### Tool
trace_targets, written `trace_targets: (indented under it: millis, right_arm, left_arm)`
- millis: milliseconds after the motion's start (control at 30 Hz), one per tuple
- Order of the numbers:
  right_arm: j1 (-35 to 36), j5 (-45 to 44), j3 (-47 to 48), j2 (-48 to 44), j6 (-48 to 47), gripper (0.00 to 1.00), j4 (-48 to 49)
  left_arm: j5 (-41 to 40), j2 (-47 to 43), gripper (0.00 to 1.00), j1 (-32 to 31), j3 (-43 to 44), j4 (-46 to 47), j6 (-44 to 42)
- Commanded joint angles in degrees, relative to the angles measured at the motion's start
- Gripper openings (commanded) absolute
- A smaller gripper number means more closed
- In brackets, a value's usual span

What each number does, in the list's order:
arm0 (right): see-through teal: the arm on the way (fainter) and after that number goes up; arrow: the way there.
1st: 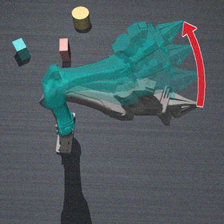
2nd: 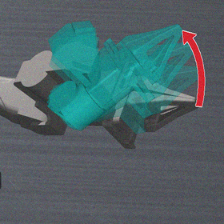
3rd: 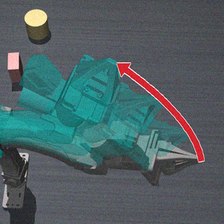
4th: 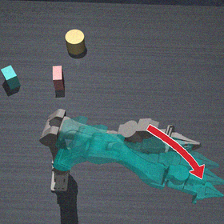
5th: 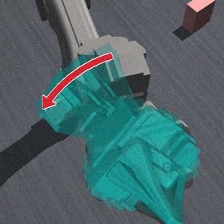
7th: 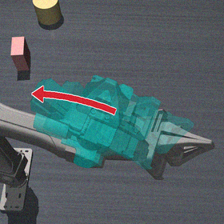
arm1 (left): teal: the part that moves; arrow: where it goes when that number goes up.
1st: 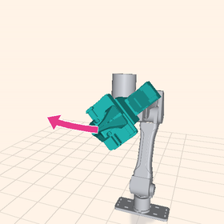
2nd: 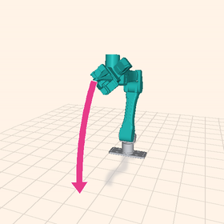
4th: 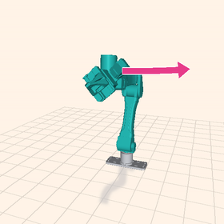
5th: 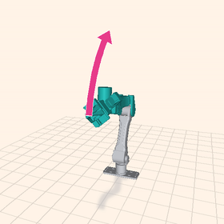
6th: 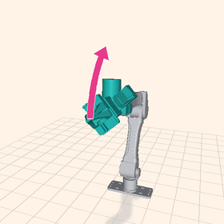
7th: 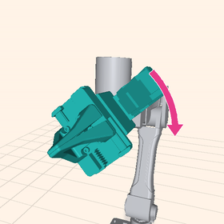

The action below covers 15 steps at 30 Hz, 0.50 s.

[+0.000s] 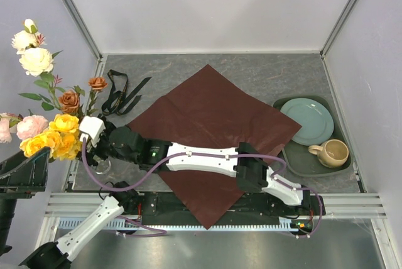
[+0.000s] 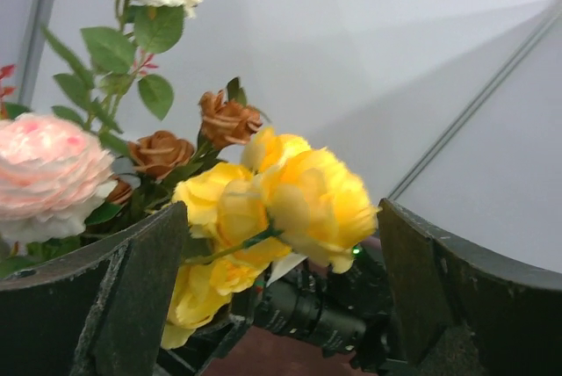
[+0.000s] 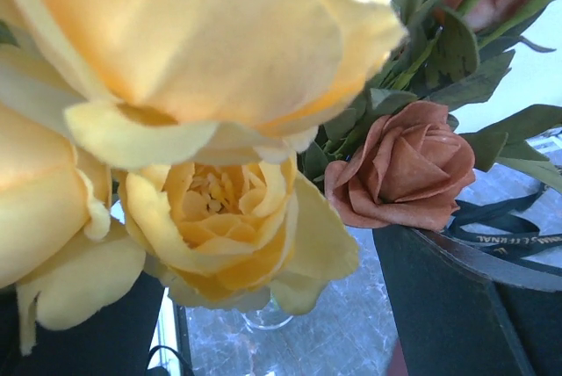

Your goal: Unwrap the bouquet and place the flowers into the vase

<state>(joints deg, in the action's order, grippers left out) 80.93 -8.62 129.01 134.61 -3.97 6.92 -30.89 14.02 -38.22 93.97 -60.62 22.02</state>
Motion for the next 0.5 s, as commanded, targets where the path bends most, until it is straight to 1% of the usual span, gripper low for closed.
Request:
trace_targets:
  millis: [0, 233, 367, 467]
  right_arm:
    - [-1.0, 3.3, -0.1, -4.9, 3.8, 0.98, -1.2]
    - [-1.3, 4.6, -1.3, -6.3, 5.9, 0.98, -2.1]
    - [-1.3, 4.9, -1.5, -6.5, 6.5, 0.98, -2.7]
    - [-1.3, 5.0, -1.5, -6.8, 7.4, 0.98, -2.9]
  left_arm:
    - [5.0, 5.7, 0.95, 0.1, 2.6, 5.1, 1.1]
    - [8.0, 10.8, 0.95, 0.1, 6.8, 9.7, -2.6]
    - [9.8, 13.6, 0.93, 0.1, 9.6, 13.0, -4.7]
    - [13.9, 17.4, 0.92, 0.1, 12.0, 14.4, -5.3]
